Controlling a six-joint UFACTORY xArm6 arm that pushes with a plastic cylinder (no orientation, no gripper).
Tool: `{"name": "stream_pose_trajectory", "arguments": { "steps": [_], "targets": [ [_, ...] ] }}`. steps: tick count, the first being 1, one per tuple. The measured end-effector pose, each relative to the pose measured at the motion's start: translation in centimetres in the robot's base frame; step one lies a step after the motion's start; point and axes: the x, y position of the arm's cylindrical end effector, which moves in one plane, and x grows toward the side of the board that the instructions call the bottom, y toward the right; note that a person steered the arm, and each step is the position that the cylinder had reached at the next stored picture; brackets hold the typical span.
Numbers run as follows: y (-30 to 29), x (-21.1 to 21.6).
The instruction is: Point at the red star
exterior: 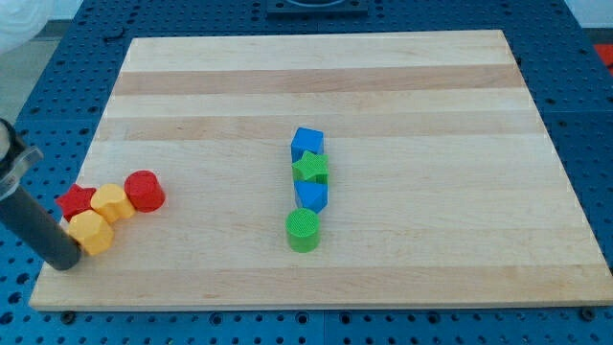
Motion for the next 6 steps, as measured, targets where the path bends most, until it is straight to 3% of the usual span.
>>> {"name": "stream_pose_trajectory", "arguments": {
  "steps": [2,3,6],
  "targets": [
    [1.2,-0.6],
    [-2.4,-0.8],
    [-2.9,-3.2]
  ]
}}
